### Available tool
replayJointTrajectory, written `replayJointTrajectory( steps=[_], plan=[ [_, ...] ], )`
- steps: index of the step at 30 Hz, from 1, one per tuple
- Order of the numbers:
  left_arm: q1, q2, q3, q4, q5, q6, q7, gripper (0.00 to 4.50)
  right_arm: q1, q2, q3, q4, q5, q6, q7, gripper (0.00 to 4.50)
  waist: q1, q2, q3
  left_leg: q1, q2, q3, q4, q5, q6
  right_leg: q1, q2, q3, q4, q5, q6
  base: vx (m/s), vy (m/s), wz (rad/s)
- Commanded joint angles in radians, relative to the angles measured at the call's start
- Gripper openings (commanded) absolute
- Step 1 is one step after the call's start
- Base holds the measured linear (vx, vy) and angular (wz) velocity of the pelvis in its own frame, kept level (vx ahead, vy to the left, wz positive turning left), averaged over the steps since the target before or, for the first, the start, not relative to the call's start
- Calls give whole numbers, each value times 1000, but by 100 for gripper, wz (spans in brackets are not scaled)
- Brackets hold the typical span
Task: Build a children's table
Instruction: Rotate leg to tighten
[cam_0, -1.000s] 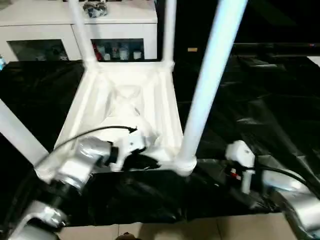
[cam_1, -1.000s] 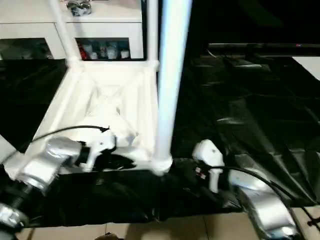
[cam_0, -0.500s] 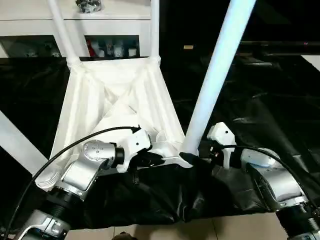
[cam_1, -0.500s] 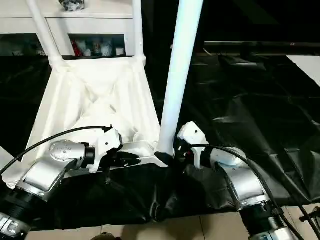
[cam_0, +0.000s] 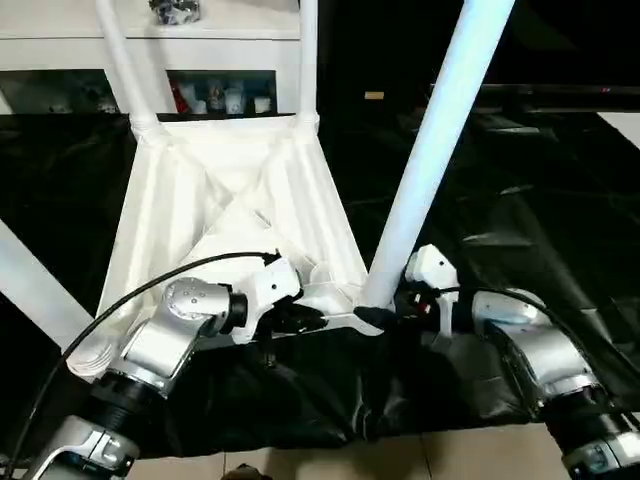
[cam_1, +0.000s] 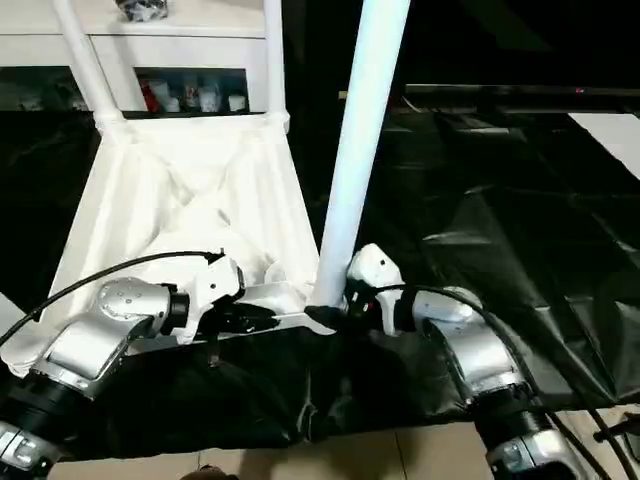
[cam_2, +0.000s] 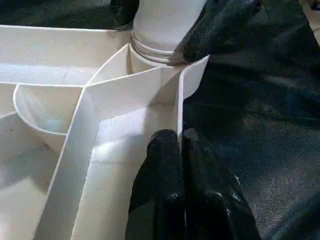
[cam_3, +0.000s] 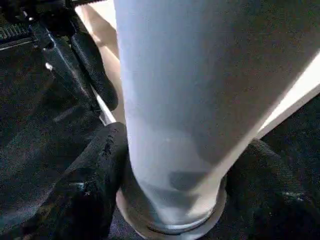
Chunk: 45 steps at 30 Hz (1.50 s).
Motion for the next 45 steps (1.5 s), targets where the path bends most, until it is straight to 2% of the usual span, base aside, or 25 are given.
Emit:
replayJointTrajectory(
  steps=[1, 6, 9, 13, 15, 16, 17, 18, 19, 20, 21, 22, 23, 26, 29, 30, 32, 33, 34, 37, 39, 40, 41, 45],
  plan=[
    [9, 22, -9, 28, -4, -2, -27, 0, -19, 0, -1, 33, -11, -6, 4, 276, 5, -14, -54, 12, 84, -30, -70, -82, 86, 27, -108, 54, -75, 4, -269, 0, 0, 0],
    [10, 60, 12, 10, -19, 18, -55, 0, -40, 24, 9, 68, -9, -21, 20, 259, 2, -15, -52, 13, 85, -32, -74, -105, 62, 26, -108, 54, -75, -24, -267, 0, 0, 0],
    [15, 79, 18, -6, -25, 31, -71, 0, -42, 37, 12, 73, -6, -21, 27, 259, 1, -15, -54, 16, 87, -32, -75, -96, 57, 25, -108, 55, -70, 8, -276, 0, 0, 0],
    [9, 60, 24, 2, -6, 31, -15, 0, -43, 68, 17, 97, -9, -35, 15, 259, -1, -17, -53, 17, 87, -31, -75, -96, 56, 25, -108, 55, -69, 42, -288, 0, 0, 0],
    [-9, 20, 27, 38, 21, 27, 66, 0, -52, 98, 9, 132, -30, -51, -45, 259, -1, -18, -49, 19, 88, -31, -78, -123, 44, 24, -109, 56, -74, 12, -289, 0, 0, 0],
    [-33, -25, 36, 79, 41, 28, 158, 0, -76, 139, -10, 194, -61, -61, -164, 259, -5, -15, -44, 22, 88, -31, -84, -167, 11, 20, -111, 57, -82, -66, -285, 0, 0, 0],
    [-46, -47, 40, 95, 46, 33, 196, 0, -91, 162, -21, 228, -74, -60, -225, 259, -7, -17, -45, 22, 87, -33, -86, -186, -3, 21, -112, 57, -83, -102, -282, 0, 0, 0],
    [-53, -60, 42, 105, 49, 37, 218, 0, -100, 175, -28, 248, -81, -57, -262, 259, -7, -20, -46, 22, 86, -35, -87, -196, -16, 25, -113, 56, -85, -132, -273, 0, 0, 0],
    [-66, -86, 44, 121, 56, 41, 258, 0, -115, 202, -38, 276, -85, -46, -317, 259, -7, -16, -46, 18, 86, -38, -88, -199, -32, 26, -115, 56, -87, -161, -253, 0, 0, 0],
    [-66, -88, 44, 122, 56, 41, 261, 0, -116, 204, -39, 278, -85, -46, -320, 254, -10, -17, -45, 20, 87, -39, -91, -225, -40, 23, -116, 57, -91, -196, -238, 0, 0, 0],
    [-73, -102, 46, 130, 61, 44, 282, 0, -124, 219, -45, 292, -86, -39, -349, 243, -9, -19, -45, 26, 88, -37, -90, -237, -40, 17, -115, 61, -95, -207, -229, 0, 0, 0],
    [-91, -148, 40, 149, 76, 50, 340, 0, -150, 273, -58, 333, -91, -22, -436, 232, -8, -14, -47, 27, 87, -36, -88, -226, -37, 16, -115, 63, -94, -185, -230, 0, 0, 0],
    [-93, -153, 40, 151, 77, 51, 345, 0, -152, 278, -59, 337, -92, -20, -444, 225, -9, -15, -46, 26, 86, -35, -89, -220, -37, 15, -114, 64, -93, -174, -233, 0, 0, 0],
    [-109, -218, 17, 171, 102, 40, 387, 0, -179, 366, -44, 359, -107, -36, -496, 221, -4, -14, -50, 24, 88, -34, -89, -185, -29, 17, -113, 63, -88, -108, -235, 0, 0, 0],
    [-109, -224, -5, 173, 109, 19, 364, 0, -171, 388, -30, 338, -106, -73, -455, 221, 5, -17, -54, 22, 87, -32, -86, -138, -6, 23, -113, 60, -82, -35, -230, 0, 0, 0],
    [-109, -224, -5, 173, 109, 19, 364, 0, -171, 388, -30, 338, -106, -73, -455, 276, 6, -17, -55, 22, 86, -32, -85, -130, -1, 23, -113, 60, -82, -21, -230, 0, 0, 0],
    [-102, -204, -17, 166, 108, -11, 326, 0, -165, 377, -35, 330, -92, -82, -421, 276, 6, -16, -53, 20, 86, -31, -85, -126, 12, 23, -113, 60, -83, -11, -229, 0, 0, 0],
    [-98, -196, -18, 162, 104, -17, 311, 0, -161, 370, -35, 326, -89, -86, -405, 296, 7, -16, -53, 22, 87, -31, -86, -138, 12, 22, -113, 60, -85, -31, -227, 0, 0, 0],
    [-98, -196, -18, 162, 104, -17, 311, 0, -161, 370, -35, 326, -89, -86, -405, 296, 6, -15, -52, 21, 87, -32, -88, -146, 11, 22, -114, 60, -86, -42, -227, 0, 0, 0],
    [-71, -151, -15, 128, 77, -69, 206, 0, -137, 321, -34, 284, -74, -96, -315, 332, 8, -15, -52, 21, 91, -33, -91, -166, 10, 23, -116, 61, -90, -72, -218, 0, 0, 0],
    [-54, -119, -16, 104, 60, -81, 142, 0, -120, 283, -28, 254, -67, -98, -259, 342, 7, -12, -53, 23, 90, -32, -90, -148, 18, 22, -113, 60, -86, -40, -223, 0, 0, 0],
    [-49, -106, -18, 97, 53, -91, 116, 0, -114, 269, -25, 245, -66, -102, -240, 362, 9, -13, -53, 22, 90, -32, -89, -142, 22, 22, -113, 59, -86, -30, -225, 0, 0, 0],
    [-41, -89, -22, 89, 45, -107, 81, 0, -107, 249, -23, 235, -63, -105, -210, 362, 8, -11, -55, 21, 90, -31, -87, -117, 33, 23, -111, 59, -81, 14, -234, 0, 0, 0],
    [-20, -56, -12, 57, -6, -116, -24, 0, -84, 192, -22, 202, -46, -98, -100, 362, 9, -11, -56, 19, 90, -30, -85, -103, 47, 25, -110, 55, -76, 58, -251, 0, 0, 0]
  ],
)
